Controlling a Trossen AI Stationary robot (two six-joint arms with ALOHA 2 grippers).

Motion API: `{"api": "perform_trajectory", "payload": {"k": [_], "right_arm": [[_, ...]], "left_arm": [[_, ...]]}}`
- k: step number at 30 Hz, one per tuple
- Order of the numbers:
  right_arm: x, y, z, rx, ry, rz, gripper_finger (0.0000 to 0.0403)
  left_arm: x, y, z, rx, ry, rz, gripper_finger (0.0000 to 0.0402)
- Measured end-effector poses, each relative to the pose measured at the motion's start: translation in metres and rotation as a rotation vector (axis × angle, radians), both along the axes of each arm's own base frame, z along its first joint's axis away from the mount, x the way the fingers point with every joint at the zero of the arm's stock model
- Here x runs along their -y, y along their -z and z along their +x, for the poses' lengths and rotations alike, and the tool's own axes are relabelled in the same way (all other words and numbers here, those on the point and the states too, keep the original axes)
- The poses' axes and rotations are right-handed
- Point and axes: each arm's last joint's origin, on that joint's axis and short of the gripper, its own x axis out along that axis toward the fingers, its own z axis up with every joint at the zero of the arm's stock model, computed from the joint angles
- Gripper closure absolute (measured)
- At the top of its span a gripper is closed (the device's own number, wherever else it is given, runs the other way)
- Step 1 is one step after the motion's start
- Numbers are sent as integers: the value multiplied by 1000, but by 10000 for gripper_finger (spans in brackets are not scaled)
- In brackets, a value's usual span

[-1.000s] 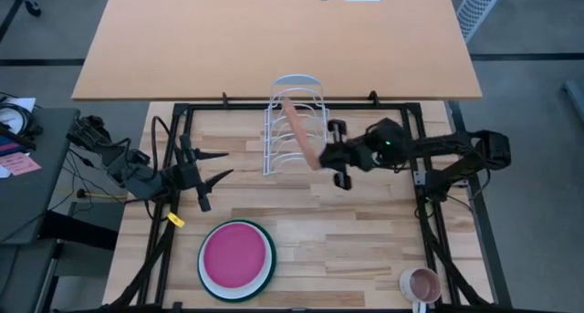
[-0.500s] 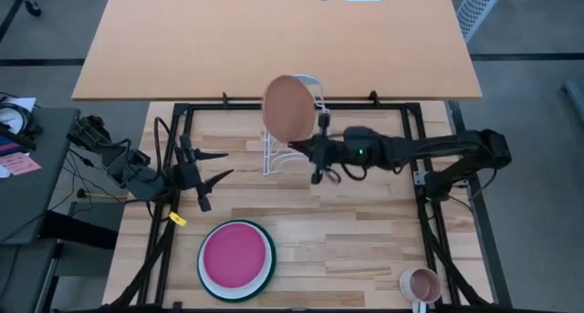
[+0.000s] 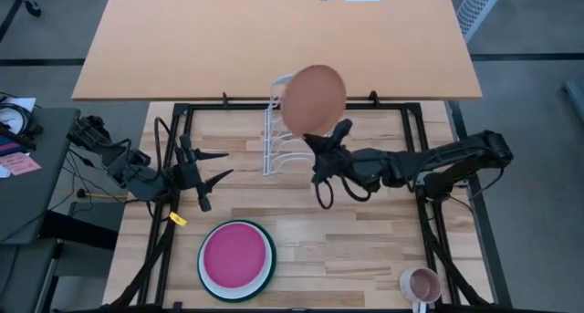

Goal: Sort dishes
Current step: Put the orange plate on the dish rack

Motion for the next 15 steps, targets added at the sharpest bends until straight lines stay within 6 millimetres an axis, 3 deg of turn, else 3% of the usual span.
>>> {"api": "perform_trajectory", "payload": {"k": [15], "right_arm": [[1,-4,-1,40,75,-2,403]], "left_arm": [[0,1,0,-5,-1,5,224]]}}
